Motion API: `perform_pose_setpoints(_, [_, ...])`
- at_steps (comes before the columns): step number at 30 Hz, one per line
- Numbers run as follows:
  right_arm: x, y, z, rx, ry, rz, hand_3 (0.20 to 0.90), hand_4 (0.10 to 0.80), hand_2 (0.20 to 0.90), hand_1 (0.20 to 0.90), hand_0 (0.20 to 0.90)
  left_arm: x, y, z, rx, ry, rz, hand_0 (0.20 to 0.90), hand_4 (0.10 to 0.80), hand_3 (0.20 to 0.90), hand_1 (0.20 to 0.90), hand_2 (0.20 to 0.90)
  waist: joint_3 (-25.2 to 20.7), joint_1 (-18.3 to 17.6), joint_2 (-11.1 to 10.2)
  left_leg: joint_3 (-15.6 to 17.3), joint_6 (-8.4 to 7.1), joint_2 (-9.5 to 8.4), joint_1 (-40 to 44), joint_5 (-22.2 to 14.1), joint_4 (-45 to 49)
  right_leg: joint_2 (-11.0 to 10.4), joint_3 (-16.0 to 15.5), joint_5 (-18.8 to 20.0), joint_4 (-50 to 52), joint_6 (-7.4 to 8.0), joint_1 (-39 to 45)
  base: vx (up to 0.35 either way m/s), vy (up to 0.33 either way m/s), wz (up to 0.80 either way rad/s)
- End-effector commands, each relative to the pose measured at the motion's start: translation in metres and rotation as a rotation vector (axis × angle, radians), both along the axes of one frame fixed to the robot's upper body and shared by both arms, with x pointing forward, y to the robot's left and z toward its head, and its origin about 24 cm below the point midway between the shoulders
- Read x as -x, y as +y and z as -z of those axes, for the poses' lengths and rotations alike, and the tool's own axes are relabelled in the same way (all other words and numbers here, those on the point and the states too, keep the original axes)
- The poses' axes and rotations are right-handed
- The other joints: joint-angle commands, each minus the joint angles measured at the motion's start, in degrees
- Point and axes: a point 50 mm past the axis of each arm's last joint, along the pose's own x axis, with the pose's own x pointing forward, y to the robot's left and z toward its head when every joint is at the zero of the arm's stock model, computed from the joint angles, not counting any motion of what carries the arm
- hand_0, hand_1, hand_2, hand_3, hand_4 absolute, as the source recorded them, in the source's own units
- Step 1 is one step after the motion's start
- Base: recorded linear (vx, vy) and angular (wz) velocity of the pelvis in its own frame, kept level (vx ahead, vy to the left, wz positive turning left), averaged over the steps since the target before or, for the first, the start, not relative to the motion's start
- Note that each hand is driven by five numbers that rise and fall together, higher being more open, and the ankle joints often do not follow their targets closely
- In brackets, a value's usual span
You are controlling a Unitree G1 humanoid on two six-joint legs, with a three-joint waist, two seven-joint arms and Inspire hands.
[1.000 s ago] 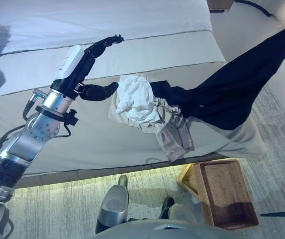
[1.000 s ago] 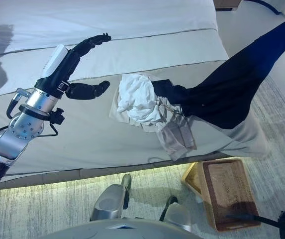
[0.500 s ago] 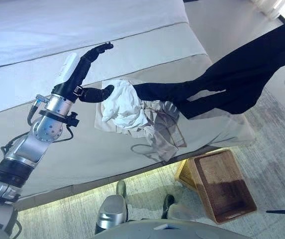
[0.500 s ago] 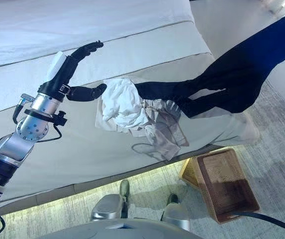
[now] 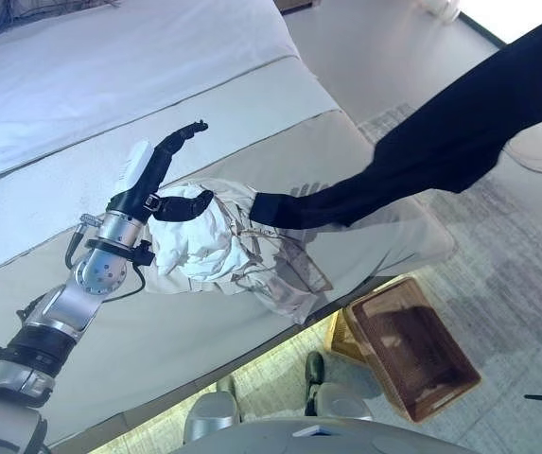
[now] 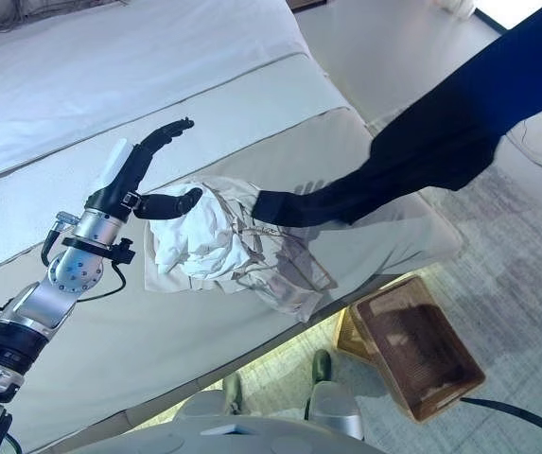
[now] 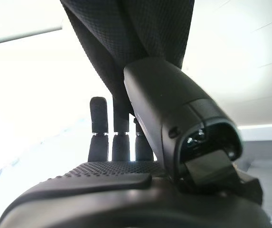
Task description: Pick up the clothes from the bed and place them into the basket
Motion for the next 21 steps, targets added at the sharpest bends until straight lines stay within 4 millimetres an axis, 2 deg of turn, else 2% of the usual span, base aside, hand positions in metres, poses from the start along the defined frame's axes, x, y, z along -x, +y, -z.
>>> perform_pose_setpoints(1, [0.041,0.003,-0.040,0.075,-0.237,0.042,0.200,0.100,0.300,0.300,0.300,0.013,-0.002,-0.013,-0.012,-0.104,0.072,0.900,0.800,0.900,0.900,0.900,-14.00,-1.21,-2.45,-0.58,1.41,-0.99,-2.06,-4.04,-0.88,-0.01,0.68,-7.45,4.44,5.82,-0.21,-0.018,-0.027,-0.20])
perform_pose_setpoints(4, [0.052,0.001,-0.045,0.073,-0.265,0.055,0.200,0.100,0.300,0.300,0.300,0.014,-0.004,-0.009,-0.018,-0.104,0.080,0.900,0.800,0.900,0.900,0.900,-14.03,-2.54,-2.52,0.06,1.51,-0.90,-1.89,-4.00,-1.01,0.39,1.69,-7.29,4.62,5.90,-0.72,-0.035,-0.025,-0.19])
perform_pose_setpoints(11, [0.057,-0.004,-0.040,0.078,-0.240,0.069,0.200,0.100,0.300,0.300,0.300,0.013,-0.008,-0.007,-0.019,-0.108,0.103,0.900,0.800,0.900,0.900,0.900,-13.79,-4.08,-2.31,0.81,1.61,-0.88,-1.57,-4.03,-1.21,0.82,2.79,-6.94,4.84,6.12,-1.41,-0.035,-0.011,-0.11])
perform_pose_setpoints(16, [0.052,-0.006,-0.028,0.086,-0.149,0.025,0.200,0.100,0.300,0.300,0.300,0.011,-0.011,-0.007,-0.016,-0.107,0.112,0.900,0.800,0.900,0.900,0.900,-13.74,-5.36,-2.02,1.25,1.69,-0.82,-1.36,-4.06,-1.36,1.12,3.52,-6.73,5.07,6.30,-1.92,-0.034,0.005,-0.13])
perform_pose_setpoints(21, [0.044,-0.010,-0.005,0.073,-0.017,-0.063,0.200,0.100,0.300,0.300,0.300,0.007,-0.012,-0.007,-0.024,-0.099,0.110,0.900,0.800,0.900,0.900,0.900,-13.59,-6.32,-2.24,1.45,1.87,-0.75,-1.44,-4.24,-1.07,1.39,4.04,-6.56,5.37,6.40,-2.39,-0.040,-0.004,-0.13])
